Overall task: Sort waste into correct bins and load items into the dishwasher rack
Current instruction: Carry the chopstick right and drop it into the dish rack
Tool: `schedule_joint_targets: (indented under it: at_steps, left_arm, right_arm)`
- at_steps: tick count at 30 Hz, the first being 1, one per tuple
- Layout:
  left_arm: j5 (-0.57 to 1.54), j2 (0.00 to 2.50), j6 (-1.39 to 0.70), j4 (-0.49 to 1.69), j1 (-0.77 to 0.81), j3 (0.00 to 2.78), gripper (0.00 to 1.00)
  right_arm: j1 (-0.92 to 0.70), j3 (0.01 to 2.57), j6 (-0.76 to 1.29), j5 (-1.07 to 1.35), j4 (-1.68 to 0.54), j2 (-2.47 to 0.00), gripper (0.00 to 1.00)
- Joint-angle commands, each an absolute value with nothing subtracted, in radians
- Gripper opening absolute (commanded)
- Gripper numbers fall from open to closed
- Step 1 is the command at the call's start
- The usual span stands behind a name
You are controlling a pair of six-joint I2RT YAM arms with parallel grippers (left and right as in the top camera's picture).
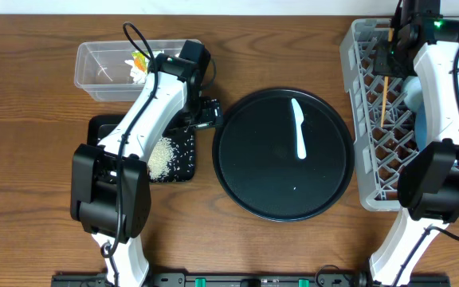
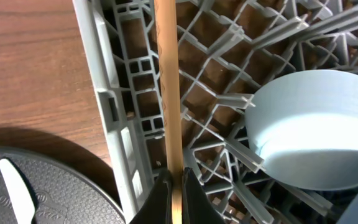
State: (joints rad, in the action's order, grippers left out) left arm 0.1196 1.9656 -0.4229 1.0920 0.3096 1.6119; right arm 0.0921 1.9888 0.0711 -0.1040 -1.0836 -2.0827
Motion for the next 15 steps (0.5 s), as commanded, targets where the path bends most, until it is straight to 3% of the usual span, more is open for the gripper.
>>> schedule_joint_targets:
  at_steps: [1,2,4,7,8,9,15]
  left_arm:
    - [0.101,1.949,-0.435,1.093,0.31,1.607,0.98]
    - [0.101,1.949,-0.435,1.093,0.31,1.607,0.98]
    - [0.101,1.949,-0.435,1.094,0.31,1.607,0.98]
    - [0.101,1.949,-0.435,1.093,0.31,1.607,0.98]
    - [0.101,1.949,-0.435,1.093,0.31,1.607,0.98]
    - [0.101,1.949,-0.435,1.092,0.31,1.607,0.98]
    - [0.101,1.949,-0.435,1.087,0.31,1.607,0.98]
  right_arm:
    - [0.098,2.0,0.05,-0.069,-1.079,-2.115,0.03]
    - [0.097,2.0,0.05,-0.071,-1.077,-2.12,0.06]
    - [0.097,2.0,0.051,-0.071,-1.076,-2.127,0.25]
    - [0.096,2.0,0.064,-0.068,-1.08,-2.127,0.85]
    - [0.096,2.0,0.066,-0.065,-1.082,-2.127,0.92]
    - [0.095,2.0,0.066,-0.057,-1.085,-2.127,0.96]
    - [0.078,2.002,0.066,0.088,-1.116,-2.109,0.97]
